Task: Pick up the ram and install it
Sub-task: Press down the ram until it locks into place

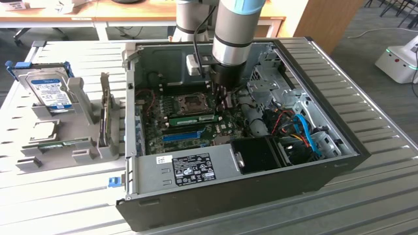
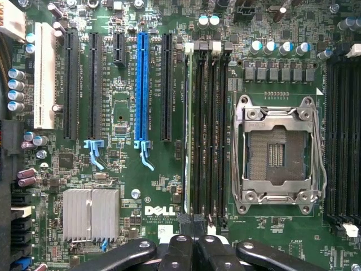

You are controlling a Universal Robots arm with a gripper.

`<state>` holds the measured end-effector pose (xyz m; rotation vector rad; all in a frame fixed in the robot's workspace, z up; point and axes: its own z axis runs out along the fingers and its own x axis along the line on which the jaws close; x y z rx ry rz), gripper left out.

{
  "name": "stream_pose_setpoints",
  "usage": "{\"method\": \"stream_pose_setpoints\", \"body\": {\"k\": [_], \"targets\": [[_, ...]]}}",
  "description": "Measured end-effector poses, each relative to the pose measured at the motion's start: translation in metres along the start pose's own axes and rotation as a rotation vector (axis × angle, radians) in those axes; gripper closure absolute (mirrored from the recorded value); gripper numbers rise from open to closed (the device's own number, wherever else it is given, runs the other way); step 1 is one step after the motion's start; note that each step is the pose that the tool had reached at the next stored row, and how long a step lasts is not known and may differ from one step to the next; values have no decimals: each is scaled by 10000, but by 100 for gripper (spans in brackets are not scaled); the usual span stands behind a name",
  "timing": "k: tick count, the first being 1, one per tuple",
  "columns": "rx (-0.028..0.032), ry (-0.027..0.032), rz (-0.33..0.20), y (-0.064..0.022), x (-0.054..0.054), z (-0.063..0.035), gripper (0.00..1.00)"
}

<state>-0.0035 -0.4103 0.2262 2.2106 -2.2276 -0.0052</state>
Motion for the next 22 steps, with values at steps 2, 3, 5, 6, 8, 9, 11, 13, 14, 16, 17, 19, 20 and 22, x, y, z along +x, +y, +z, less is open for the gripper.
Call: {"method": "stream_pose_setpoints", "body": {"k": [2,3,5,6,8,9,11,13,14,16,17,19,20,22], "targets": [[4,4,0,0,1,9,90],[3,6,0,0,1,8,90],[4,6,0,1,1,9,90],[4,6,0,0,1,9,90],[5,2,0,0,1,14,90],[6,3,1,0,1,18,90],[6,7,0,0,1,23,90],[6,8,0,0,1,23,90],[5,6,0,0,1,24,90],[6,5,1,0,1,25,90],[6,5,0,0,1,26,90],[6,5,0,0,2,29,90],[6,5,0,0,2,29,90],[6,5,0,0,2,30,90]]}}
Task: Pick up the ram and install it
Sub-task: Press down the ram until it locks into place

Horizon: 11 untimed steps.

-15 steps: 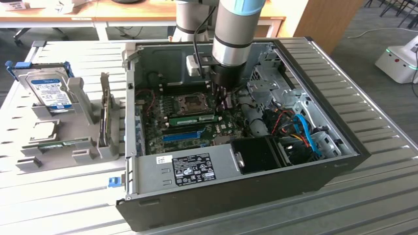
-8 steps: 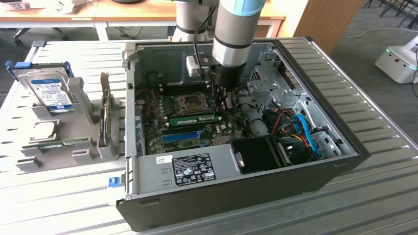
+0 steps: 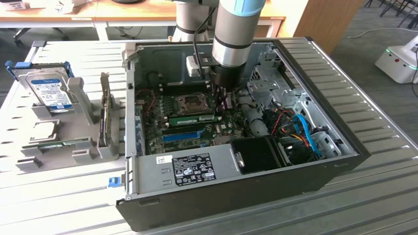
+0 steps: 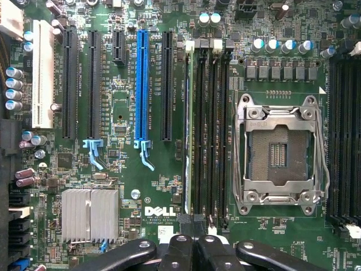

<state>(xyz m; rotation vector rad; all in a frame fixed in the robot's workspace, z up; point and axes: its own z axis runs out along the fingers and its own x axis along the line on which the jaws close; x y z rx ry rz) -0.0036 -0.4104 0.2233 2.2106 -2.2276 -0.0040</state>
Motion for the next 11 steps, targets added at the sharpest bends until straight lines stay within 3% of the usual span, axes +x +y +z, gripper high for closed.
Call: {"method": "stream_pose_setpoints", "body": {"k": [11], "targets": [[2,-2,0,0,1,8,90]]}}
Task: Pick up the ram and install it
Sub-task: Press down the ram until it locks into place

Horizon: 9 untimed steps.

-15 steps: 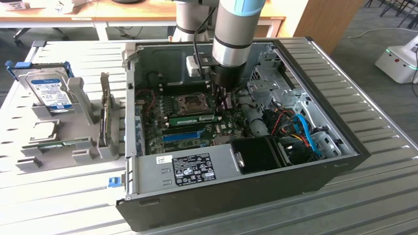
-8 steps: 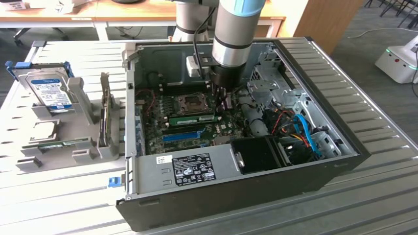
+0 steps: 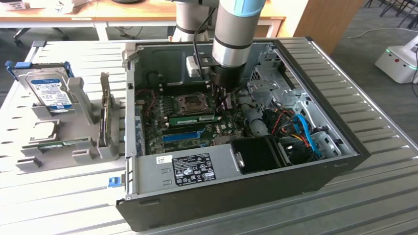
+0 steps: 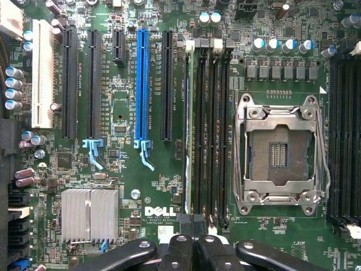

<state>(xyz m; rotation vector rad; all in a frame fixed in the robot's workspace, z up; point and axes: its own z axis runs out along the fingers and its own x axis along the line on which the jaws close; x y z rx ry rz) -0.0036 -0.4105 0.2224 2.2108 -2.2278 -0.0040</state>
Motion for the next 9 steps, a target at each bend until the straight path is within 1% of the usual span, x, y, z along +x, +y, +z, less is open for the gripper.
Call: {"method": "stream_pose_setpoints", "body": {"k": [9], "targets": [[-4,-3,0,0,0,-4,90]]}}
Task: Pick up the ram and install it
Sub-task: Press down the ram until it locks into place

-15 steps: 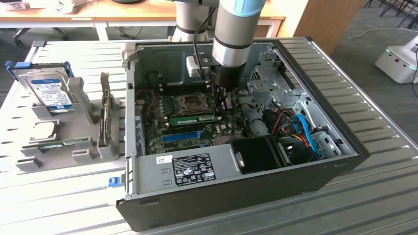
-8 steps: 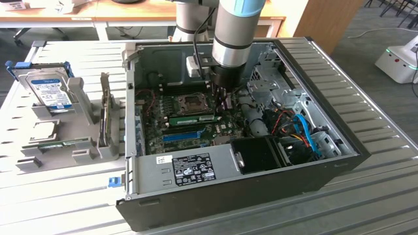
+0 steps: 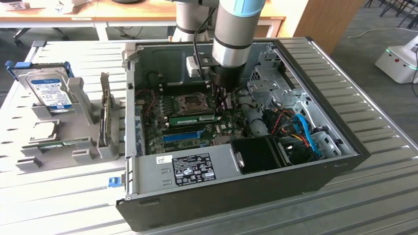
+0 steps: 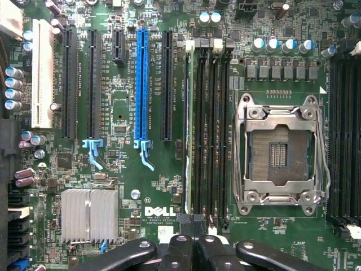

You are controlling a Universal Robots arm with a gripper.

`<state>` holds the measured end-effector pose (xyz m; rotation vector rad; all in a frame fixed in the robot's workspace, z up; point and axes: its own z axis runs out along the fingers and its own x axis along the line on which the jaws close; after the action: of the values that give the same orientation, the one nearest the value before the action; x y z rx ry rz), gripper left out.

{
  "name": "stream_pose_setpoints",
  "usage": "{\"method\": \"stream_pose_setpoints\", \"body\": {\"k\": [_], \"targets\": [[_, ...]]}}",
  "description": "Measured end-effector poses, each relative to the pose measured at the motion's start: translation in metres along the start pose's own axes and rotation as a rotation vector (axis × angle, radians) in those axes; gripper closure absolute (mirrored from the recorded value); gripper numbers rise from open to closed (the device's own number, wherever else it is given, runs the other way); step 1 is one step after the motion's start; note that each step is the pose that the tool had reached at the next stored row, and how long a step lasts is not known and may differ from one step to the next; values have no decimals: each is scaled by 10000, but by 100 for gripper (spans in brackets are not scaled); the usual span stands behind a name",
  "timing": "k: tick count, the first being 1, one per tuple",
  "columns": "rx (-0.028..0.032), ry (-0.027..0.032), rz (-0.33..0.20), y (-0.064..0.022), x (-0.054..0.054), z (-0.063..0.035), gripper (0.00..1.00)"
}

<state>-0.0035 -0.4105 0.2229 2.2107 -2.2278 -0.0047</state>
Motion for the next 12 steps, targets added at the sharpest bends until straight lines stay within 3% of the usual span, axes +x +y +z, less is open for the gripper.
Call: {"method": "stream_pose_setpoints", "body": {"k": [12], "targets": [[-15,4,0,1,1,-138,90]]}}
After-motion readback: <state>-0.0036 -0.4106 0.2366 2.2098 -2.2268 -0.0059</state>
